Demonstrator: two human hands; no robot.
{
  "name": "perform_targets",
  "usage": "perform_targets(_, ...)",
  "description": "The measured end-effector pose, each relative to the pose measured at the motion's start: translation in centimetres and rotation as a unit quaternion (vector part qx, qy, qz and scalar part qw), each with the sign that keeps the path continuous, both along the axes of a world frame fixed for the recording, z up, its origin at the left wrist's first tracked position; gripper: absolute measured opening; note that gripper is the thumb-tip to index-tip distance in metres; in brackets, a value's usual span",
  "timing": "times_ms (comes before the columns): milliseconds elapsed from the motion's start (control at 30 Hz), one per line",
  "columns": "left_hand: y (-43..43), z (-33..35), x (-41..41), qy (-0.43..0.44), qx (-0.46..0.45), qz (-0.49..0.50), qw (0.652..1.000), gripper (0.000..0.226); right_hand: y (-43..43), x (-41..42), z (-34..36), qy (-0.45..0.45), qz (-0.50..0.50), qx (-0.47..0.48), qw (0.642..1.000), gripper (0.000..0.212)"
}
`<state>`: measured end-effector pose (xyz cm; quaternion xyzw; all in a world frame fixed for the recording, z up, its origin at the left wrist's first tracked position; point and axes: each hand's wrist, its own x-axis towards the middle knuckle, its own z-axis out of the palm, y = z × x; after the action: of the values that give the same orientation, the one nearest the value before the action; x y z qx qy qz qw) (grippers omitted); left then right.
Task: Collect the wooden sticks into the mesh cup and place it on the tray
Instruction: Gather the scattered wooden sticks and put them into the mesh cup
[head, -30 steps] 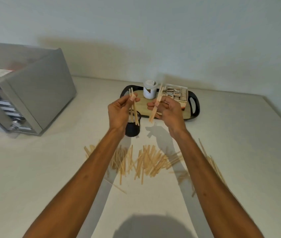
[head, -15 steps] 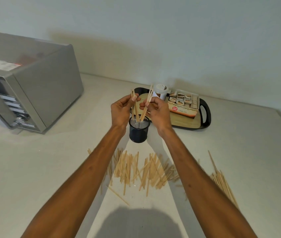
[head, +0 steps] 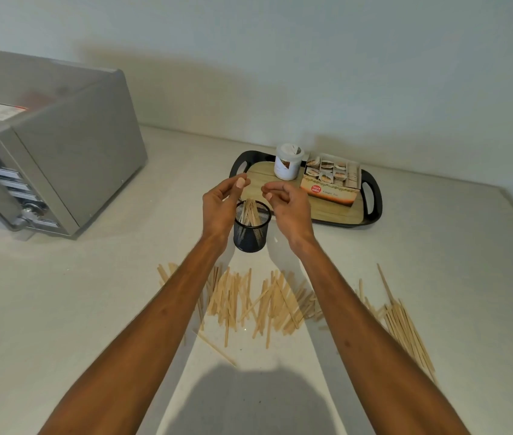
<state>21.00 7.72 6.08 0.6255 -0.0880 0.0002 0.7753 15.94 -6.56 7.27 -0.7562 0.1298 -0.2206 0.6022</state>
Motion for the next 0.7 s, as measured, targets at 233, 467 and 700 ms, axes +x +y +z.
perform_targets(233, -0.9, 0.0, -2.5, -0.085, 0.103, 0.106, 0.985, 0.025, -2.2, -3.2, -0.8, -0.007, -0.008, 0.023, 1.000, 0.024)
perform_targets(467, -3.9, -0.6, -8.5, -0.194, 0.182, 0.074, 0.961, 0.037, -4.6, -9.4, -2.9, 0.016, -0.046, 0.043, 0.998, 0.029)
perform_targets(700, -8.2, -1.9, -14.1, -0.183, 0.351, -0.094, 0.914, 0.023, -8.5, -16.1, -4.3, 0.071, -0.132, 0.001, 0.989, 0.028)
